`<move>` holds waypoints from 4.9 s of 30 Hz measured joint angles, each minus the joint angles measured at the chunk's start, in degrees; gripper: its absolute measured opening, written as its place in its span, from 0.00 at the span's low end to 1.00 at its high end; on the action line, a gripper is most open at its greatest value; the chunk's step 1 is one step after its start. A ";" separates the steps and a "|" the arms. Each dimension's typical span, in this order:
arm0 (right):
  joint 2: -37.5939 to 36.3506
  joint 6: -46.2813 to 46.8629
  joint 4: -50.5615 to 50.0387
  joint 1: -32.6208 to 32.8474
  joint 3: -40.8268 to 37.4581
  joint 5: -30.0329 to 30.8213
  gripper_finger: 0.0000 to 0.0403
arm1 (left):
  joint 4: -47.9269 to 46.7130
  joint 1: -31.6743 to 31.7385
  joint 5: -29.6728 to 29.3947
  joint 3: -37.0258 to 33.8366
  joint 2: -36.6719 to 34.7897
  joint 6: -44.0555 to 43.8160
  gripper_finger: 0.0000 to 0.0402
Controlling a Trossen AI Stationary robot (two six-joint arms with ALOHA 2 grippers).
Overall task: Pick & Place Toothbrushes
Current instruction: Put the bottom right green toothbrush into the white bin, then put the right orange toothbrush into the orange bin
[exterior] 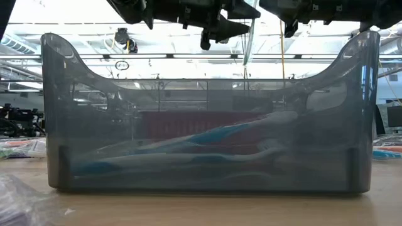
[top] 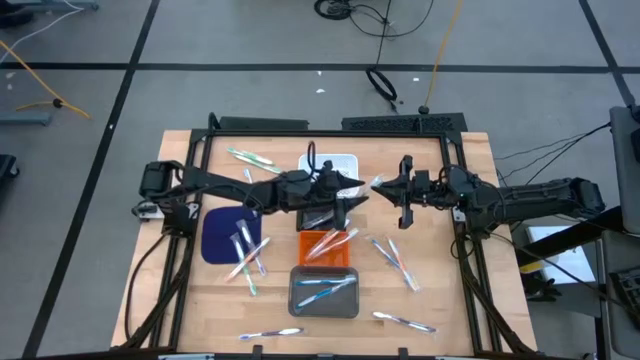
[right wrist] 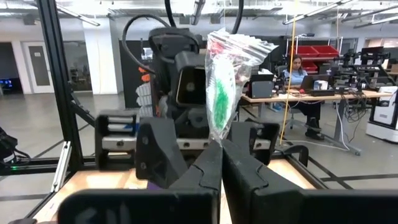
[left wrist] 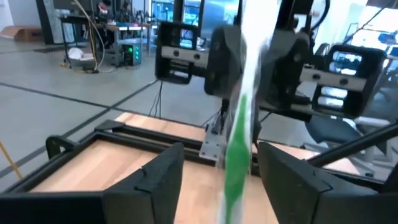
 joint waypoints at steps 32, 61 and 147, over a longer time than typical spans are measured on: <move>-1.02 -1.01 -7.35 -1.89 -0.04 0.52 0.18 | -7.54 2.48 2.09 0.00 -2.20 3.25 0.01; 3.17 0.45 -10.91 -2.36 -0.04 3.15 0.34 | -33.62 15.20 -7.56 0.00 -3.96 0.55 0.01; 3.16 60.72 -42.22 21.01 -12.06 -10.57 0.32 | -36.20 7.37 0.64 0.02 -2.29 0.85 0.40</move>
